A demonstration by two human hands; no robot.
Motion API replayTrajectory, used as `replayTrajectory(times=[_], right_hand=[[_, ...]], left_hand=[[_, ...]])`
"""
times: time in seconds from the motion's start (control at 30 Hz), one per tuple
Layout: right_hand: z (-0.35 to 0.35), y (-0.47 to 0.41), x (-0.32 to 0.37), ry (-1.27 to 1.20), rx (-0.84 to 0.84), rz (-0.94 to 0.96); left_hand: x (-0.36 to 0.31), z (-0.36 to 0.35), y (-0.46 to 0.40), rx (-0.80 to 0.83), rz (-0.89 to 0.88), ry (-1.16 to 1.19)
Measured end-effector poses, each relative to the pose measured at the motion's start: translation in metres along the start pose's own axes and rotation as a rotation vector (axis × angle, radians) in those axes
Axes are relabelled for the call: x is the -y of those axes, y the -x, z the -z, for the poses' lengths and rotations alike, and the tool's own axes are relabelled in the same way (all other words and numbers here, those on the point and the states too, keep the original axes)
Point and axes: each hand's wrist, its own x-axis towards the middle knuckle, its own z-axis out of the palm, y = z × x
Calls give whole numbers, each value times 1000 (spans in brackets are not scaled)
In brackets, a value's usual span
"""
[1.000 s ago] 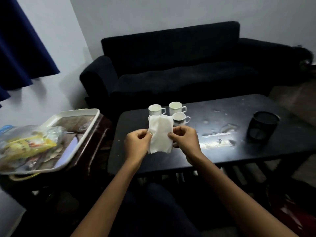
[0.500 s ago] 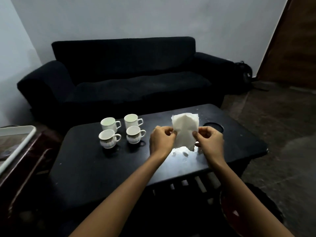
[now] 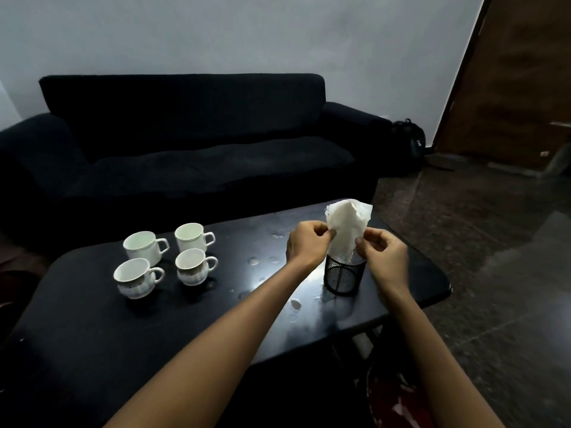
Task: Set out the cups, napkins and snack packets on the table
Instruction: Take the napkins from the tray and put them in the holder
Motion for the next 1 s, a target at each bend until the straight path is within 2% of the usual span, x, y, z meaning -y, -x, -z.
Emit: replayTrajectory(times=[0.23,0.47,0.63,0.83,1.0], right_hand=[[5,-13,-18,69,37,12],[11,-13,-36,298,20,-72],[11,-11,-39,476,24,-96],[10,-7,-37,470,-13,-121],[7,-5,-32,373,-101,-51]], left_hand=[[0,-25,-21,87,11,-69],[10,-44,-27,130,67,-145],[16,-52,-26,76,54,-294],[18,-52,-22,57,24,-368],[23,-55,-15,4,-17,-424]])
